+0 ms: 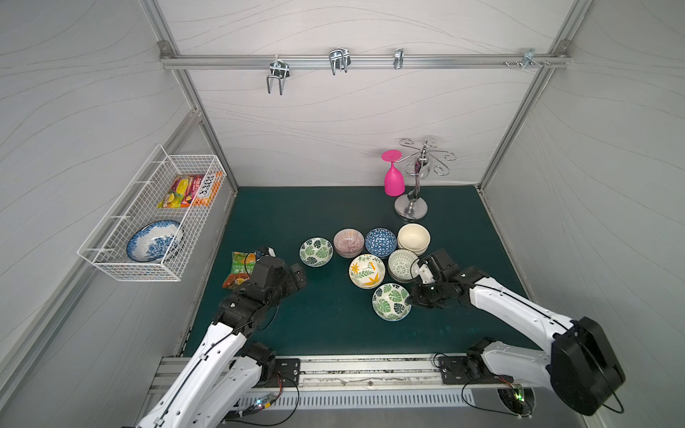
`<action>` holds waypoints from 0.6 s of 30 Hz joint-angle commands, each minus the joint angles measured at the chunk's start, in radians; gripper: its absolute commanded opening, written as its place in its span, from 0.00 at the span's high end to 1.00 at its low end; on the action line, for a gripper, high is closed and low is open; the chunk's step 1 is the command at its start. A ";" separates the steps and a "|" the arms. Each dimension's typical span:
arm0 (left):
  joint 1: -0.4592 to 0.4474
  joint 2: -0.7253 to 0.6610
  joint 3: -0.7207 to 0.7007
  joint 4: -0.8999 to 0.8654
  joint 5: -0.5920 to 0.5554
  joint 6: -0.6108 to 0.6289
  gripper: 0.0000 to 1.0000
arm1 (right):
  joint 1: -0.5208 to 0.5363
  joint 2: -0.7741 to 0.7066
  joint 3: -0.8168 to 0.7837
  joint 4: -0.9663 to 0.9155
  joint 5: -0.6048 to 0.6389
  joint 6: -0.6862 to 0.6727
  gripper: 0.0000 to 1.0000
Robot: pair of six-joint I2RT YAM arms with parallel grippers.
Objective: Stack the bowls
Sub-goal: Place the bowl at the center of the board.
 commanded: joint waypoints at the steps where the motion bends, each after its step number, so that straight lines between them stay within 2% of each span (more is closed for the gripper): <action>1: 0.004 0.007 -0.005 0.020 0.002 -0.004 0.00 | -0.002 0.003 -0.011 0.033 -0.001 0.005 1.00; 10: 0.005 0.044 -0.011 0.043 0.017 -0.013 0.00 | -0.002 0.034 -0.014 0.028 -0.003 -0.008 0.98; 15: 0.005 0.098 0.002 0.043 -0.001 -0.009 0.00 | -0.002 0.029 -0.004 0.000 0.002 -0.008 0.65; 18: 0.006 0.162 0.034 0.049 -0.016 0.014 0.00 | -0.002 -0.011 0.011 -0.040 0.029 -0.008 0.52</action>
